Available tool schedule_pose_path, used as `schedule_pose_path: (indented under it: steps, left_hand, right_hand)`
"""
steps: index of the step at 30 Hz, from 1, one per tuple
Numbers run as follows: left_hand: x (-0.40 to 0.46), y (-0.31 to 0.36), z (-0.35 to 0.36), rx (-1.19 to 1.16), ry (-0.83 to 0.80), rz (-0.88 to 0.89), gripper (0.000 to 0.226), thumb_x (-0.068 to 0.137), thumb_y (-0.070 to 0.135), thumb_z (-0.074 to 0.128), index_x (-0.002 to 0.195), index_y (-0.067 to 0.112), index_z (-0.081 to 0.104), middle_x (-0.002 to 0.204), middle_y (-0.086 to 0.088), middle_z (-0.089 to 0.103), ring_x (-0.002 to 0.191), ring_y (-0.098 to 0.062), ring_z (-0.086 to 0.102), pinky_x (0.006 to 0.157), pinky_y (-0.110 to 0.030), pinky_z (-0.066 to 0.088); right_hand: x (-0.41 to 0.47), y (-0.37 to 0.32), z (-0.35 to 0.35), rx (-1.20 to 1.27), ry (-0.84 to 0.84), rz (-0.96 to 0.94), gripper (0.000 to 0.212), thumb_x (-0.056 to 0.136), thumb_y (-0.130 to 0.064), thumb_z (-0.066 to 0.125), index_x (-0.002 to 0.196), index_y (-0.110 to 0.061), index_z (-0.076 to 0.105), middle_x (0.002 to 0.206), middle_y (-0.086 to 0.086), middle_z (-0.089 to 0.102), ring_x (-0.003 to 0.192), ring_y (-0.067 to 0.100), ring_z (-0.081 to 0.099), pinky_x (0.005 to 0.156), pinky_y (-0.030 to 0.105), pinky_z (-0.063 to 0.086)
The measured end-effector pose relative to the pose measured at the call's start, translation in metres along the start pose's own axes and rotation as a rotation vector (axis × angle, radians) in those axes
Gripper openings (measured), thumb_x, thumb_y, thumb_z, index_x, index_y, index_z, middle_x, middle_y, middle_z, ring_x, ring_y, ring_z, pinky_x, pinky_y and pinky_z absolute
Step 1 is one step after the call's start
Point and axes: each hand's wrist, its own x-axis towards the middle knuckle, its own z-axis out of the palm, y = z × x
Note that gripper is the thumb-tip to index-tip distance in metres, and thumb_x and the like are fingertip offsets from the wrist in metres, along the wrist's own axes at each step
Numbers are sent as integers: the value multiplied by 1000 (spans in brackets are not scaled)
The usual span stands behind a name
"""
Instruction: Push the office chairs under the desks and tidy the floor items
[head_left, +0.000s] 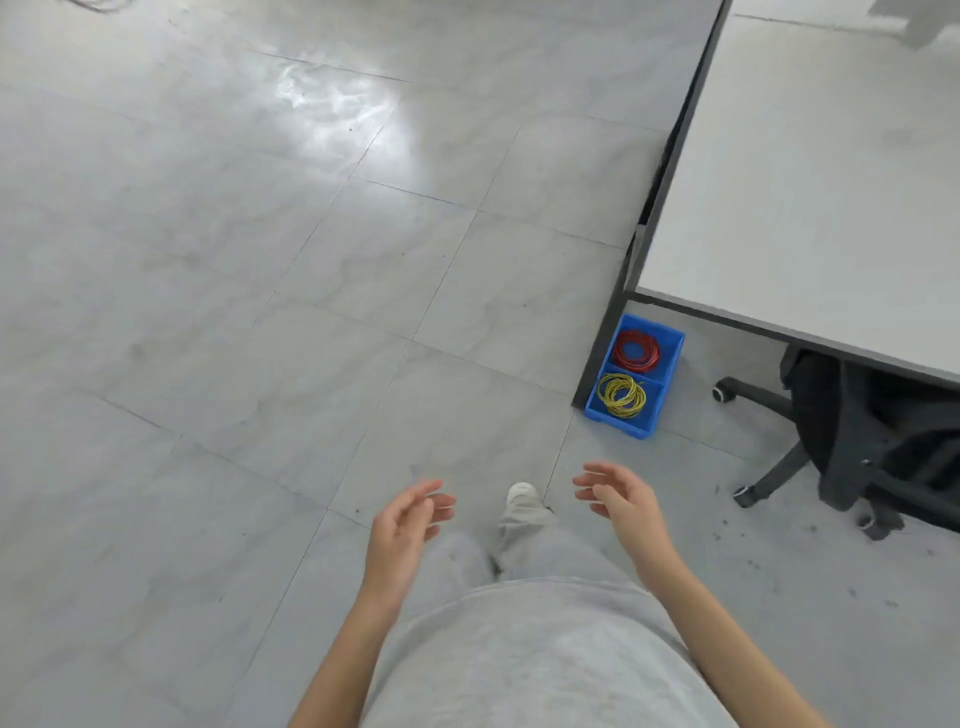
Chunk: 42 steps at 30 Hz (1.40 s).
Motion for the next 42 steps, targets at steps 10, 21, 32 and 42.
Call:
schedule_pose_path:
  steps: [10, 21, 32, 42]
  left_hand:
    - [161, 67, -8, 397, -499, 37, 27, 94, 0, 41, 99, 16, 62, 85, 3, 70, 69, -1, 66, 66, -13, 50]
    - [307, 17, 113, 1003, -961, 172, 24, 92, 6, 43, 101, 20, 60, 87, 6, 69, 79, -6, 64, 68, -14, 45]
    - [398, -170, 264, 1211, -957, 428, 30, 91, 7, 42, 115, 9, 59, 111, -8, 66, 103, -23, 57, 79, -23, 39]
    - [515, -339, 403, 1317, -999, 697, 40, 90, 12, 46, 130, 8, 45, 116, -12, 55, 92, -26, 54, 71, -33, 44]
  right_hand:
    - [91, -55, 65, 243, 315, 10, 31, 87, 9, 37, 102, -10, 57, 86, 2, 65, 70, 5, 61, 61, 7, 45]
    - [146, 83, 94, 890, 775, 401, 19, 89, -2, 46, 90, -17, 59, 95, 7, 66, 77, 16, 62, 69, 23, 47]
    - [262, 283, 47, 973, 810, 391, 19, 88, -1, 44, 100, -8, 57, 87, 7, 64, 72, 17, 61, 66, 22, 45]
    - [431, 435, -33, 802, 786, 215, 17, 89, -5, 43, 97, -12, 57, 90, 8, 64, 69, 15, 60, 64, 22, 44]
